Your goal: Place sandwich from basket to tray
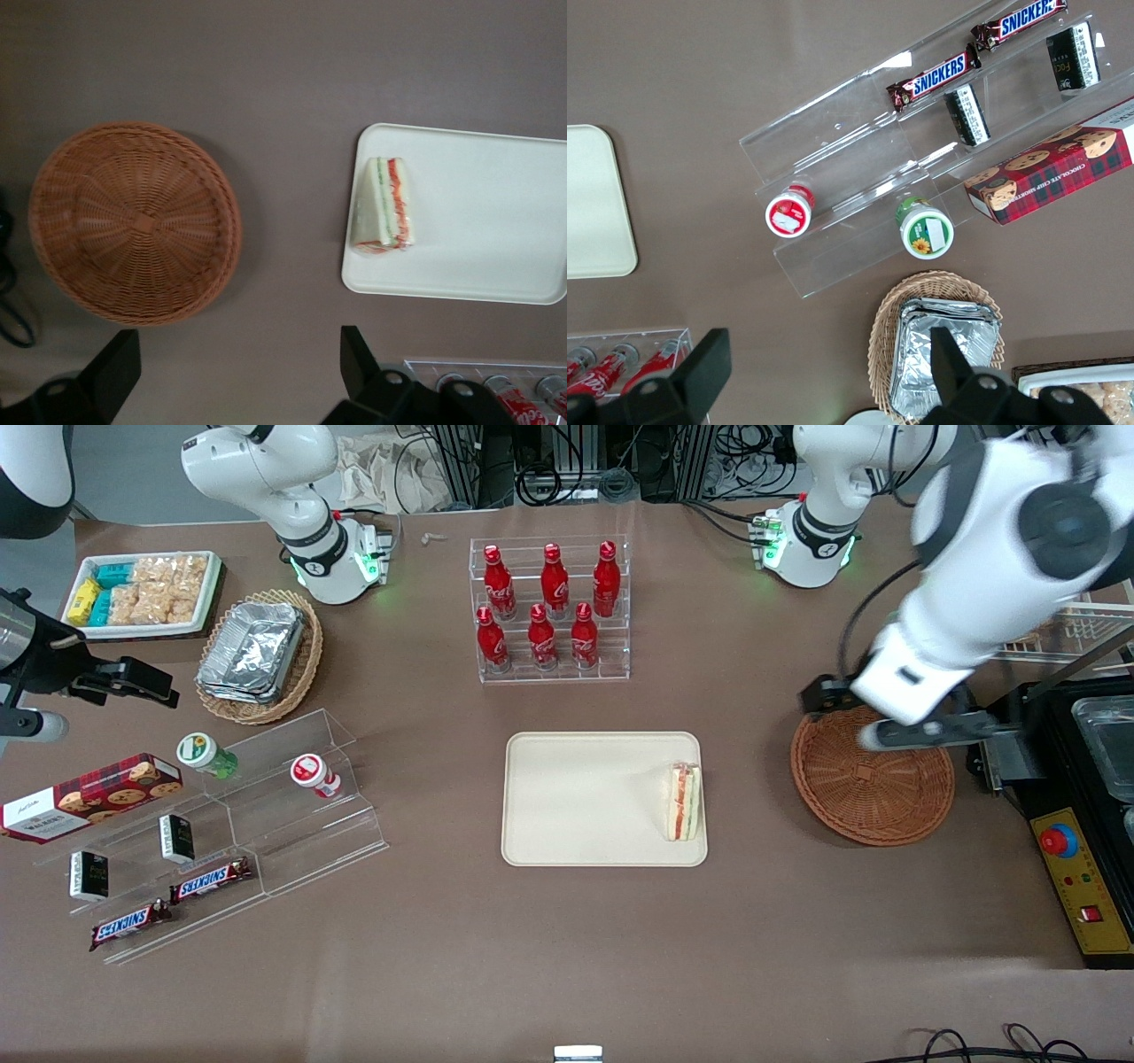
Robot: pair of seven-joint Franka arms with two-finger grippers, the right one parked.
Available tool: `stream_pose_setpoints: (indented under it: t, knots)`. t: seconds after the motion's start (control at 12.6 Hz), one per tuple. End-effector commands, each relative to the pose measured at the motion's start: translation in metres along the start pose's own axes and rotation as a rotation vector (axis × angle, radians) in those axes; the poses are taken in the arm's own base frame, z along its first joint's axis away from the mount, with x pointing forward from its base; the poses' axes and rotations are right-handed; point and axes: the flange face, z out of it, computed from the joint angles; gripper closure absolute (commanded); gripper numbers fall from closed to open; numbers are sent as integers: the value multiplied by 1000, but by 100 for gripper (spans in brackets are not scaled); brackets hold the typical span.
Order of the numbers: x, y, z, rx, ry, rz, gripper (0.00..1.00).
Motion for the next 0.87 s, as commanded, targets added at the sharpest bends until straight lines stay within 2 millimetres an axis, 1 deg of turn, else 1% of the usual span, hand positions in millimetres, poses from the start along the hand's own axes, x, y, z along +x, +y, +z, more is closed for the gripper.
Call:
stream_pose_setpoints:
  t: [0.0,0.08,0.16,0.24,0.4,0.47,0.55,0.63,0.71,0.79]
  knots:
    - [-11,-51,-21,-22,-5,44,0]
    - [-12,-77,-30,-27,2,54,0]
    - [-15,-90,-36,-28,5,65,0]
    - [-14,-95,-39,-28,11,72,0]
    - [2,-100,-47,-27,41,57,0]
    - [13,-98,-54,-29,53,60,0]
    - [19,-99,-61,-23,71,58,0]
    - [24,-97,-63,-16,78,58,0]
    - [25,-97,-66,-16,84,48,0]
    - [23,-97,-68,-15,76,51,0]
